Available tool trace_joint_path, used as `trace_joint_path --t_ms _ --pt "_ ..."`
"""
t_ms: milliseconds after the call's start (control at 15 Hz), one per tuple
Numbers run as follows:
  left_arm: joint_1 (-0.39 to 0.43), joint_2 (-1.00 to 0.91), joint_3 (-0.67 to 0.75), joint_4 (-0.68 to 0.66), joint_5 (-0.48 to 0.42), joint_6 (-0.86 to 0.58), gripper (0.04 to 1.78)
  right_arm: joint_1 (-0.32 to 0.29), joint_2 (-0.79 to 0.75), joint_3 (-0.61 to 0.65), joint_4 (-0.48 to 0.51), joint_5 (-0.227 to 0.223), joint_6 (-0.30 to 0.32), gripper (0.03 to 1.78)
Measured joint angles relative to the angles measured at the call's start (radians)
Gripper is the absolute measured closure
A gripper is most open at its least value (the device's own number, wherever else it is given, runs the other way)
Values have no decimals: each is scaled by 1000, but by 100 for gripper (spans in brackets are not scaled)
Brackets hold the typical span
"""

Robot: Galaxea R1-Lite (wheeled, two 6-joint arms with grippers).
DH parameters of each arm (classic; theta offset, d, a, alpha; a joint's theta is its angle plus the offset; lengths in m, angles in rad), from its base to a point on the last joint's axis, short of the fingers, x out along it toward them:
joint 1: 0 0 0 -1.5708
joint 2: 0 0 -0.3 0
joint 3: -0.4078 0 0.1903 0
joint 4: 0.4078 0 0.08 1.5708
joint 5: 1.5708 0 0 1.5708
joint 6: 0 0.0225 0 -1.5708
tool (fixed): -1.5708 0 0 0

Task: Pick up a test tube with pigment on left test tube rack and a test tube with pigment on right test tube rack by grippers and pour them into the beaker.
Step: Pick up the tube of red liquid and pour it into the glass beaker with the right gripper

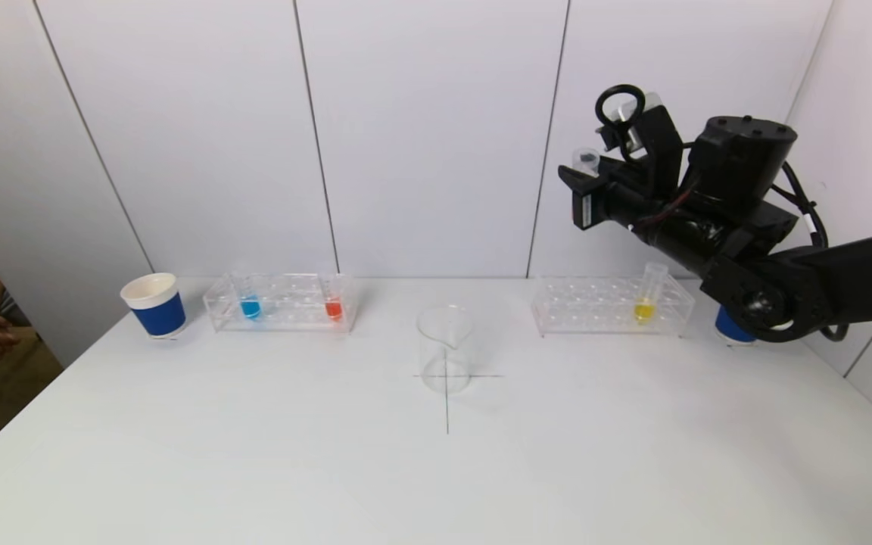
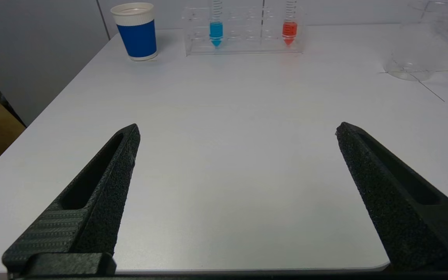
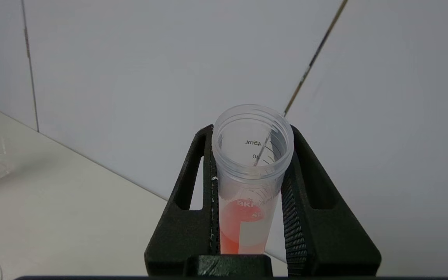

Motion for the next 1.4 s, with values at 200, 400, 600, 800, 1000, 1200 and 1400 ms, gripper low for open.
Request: trace_joint_path --t_ms 200,400,600,800,1000,1200,1400 --pt "0 0 0 0 -1 0 6 40 -25 23 0 24 -91 130" --pt "-1 0 0 0 0 0 6 79 -29 49 -2 33 -171 130" --pt "0 0 0 0 0 0 6 117 -23 63 -2 35 -218 130" --pt "0 0 0 0 0 0 6 148 -13 85 -6 38 -264 130" --pt "0 0 0 0 0 0 6 179 -6 143 -30 31 -308 130" --pt "0 0 0 0 0 0 6 188 16 183 -94 28 -377 130" --pt "0 0 0 0 0 0 6 190 46 216 -120 25 -424 130"
